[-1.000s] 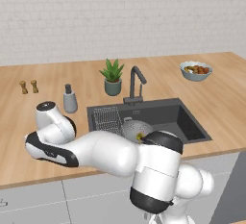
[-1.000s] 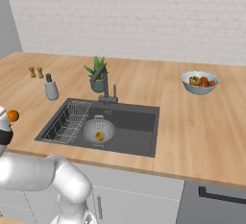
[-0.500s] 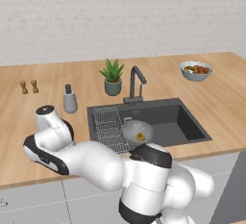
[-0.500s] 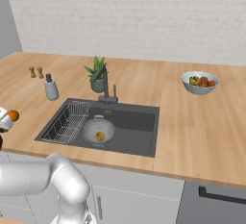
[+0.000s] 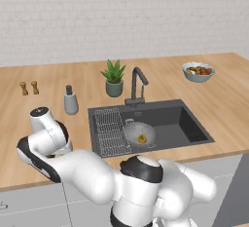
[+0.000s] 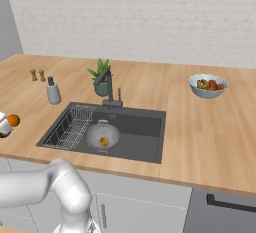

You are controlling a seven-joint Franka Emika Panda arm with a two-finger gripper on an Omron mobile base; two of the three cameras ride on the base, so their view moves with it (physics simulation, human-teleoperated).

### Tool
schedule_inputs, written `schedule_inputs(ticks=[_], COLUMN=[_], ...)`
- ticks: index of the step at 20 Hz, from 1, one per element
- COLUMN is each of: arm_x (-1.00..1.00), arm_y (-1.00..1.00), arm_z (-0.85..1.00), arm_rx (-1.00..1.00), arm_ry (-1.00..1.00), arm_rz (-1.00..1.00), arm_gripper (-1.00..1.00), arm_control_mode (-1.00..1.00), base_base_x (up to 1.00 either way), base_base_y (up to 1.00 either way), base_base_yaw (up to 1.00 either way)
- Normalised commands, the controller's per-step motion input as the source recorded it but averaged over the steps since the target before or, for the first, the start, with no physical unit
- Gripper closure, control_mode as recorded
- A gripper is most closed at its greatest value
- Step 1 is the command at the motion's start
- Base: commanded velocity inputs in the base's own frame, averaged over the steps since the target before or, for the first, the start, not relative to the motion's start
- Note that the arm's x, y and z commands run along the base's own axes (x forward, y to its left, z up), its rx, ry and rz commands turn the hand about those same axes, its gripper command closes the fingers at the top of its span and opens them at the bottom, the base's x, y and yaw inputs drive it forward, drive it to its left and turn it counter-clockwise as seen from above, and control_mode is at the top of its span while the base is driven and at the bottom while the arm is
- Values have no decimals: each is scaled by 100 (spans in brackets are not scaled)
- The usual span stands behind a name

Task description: Put the colander in the sink, put the orange, pear, kiwi in the colander, and turn on the sink faucet and pour water over the colander.

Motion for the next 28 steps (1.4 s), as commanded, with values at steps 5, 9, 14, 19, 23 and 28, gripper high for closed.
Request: schedule_inputs(ticks=[5,9,14,19,23,28], arm_x=[9,18,20,20,6,0], arm_y=[13,11,10,13,0,0], arm_z=[-1,-10,-10,-5,-21,-29], arm_rx=[-3,-3,-3,-3,0,0], arm_ry=[0,0,0,0,0,0], arm_rz=[-5,-6,-5,-6,-2,0], arm_gripper=[-100,-100,-100,-100,-100,-100], arm_control_mode=[-100,-100,-100,-100,-100,-100], base_base_x=[0,0,0,0,0,0], base_base_y=[0,0,0,0,0,0], base_base_yaw=[0,0,0,0,0,0])
